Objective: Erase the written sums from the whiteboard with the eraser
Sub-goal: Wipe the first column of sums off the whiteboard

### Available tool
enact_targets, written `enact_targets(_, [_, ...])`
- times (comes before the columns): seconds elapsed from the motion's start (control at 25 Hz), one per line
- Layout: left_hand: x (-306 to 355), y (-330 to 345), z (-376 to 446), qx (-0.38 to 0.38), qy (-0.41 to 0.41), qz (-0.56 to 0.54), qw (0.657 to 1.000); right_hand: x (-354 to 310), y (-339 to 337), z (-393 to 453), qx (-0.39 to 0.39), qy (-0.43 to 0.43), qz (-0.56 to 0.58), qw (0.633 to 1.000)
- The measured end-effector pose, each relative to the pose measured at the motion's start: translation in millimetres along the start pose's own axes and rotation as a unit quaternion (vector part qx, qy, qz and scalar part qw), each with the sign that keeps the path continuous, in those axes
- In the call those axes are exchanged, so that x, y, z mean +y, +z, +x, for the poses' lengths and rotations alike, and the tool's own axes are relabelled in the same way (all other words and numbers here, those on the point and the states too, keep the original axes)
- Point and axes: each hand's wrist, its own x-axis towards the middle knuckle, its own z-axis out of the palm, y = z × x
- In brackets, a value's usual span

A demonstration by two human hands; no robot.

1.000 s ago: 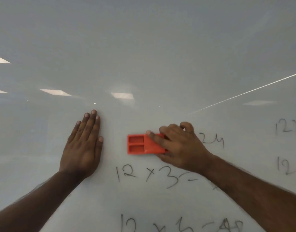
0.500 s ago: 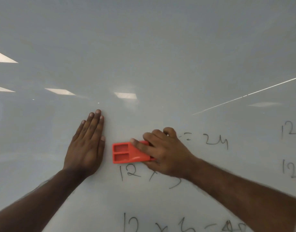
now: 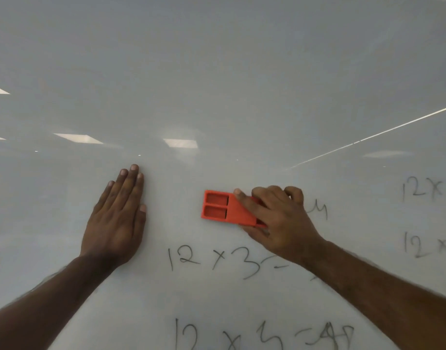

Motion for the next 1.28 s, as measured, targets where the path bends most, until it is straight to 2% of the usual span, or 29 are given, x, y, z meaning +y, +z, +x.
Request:
enact_targets(0.08, [-0.7,0.4,0.0,0.0,-0.001,-0.002,1.0,15.5,-15.0,-23.4,-0.025,-0.065,-0.028,0.997])
enact_targets(0.16, [-0.8,0.8,-0.2,-0.001,-0.002,-0.003,1.0,43.7,-26.6,-33.5,-0.029,-0.062,-0.066,0.995])
enact_targets(0.32, [0.2,0.1,-0.2,-0.007,-0.007,-0.004,1.0,89.3,-39.3,-22.9,-0.013,0.085,-0.087,0.992])
enact_targets(0.44, [0.6,-0.5,-0.2,-0.009,-0.008,-0.005,1.0,81.3,-36.7,-27.5,-0.01,0.123,-0.053,0.991])
enact_targets(0.64, [0.8,0.4,-0.2,-0.006,-0.007,-0.009,1.0,62.9,-48.7,-90.8,-0.074,0.063,-0.024,0.995])
enact_targets(0.76, [0.1,0.7,0.0,-0.004,-0.011,-0.012,1.0,73.8,-64.2,-113.7,-0.11,0.006,-0.06,0.992])
enact_targets(0.8, [0.4,1.0,-0.6,-0.004,-0.012,-0.013,1.0,81.1,-66.8,-112.5,-0.106,0.019,-0.081,0.991])
enact_targets(0.96, [5.5,2.6,-3.3,-0.008,-0.032,-0.012,0.999,104.1,-61.8,-78.8,-0.04,0.194,-0.086,0.976])
enact_targets(1.12, [7.2,1.9,-8.5,-0.015,-0.043,-0.021,0.999,87.7,-53.9,-82.4,-0.025,0.218,-0.056,0.974])
enact_targets(1.28, [9.9,2.8,-16.0,-0.008,-0.041,-0.021,0.999,51.4,-59.2,-122.9,-0.051,0.206,-0.021,0.977])
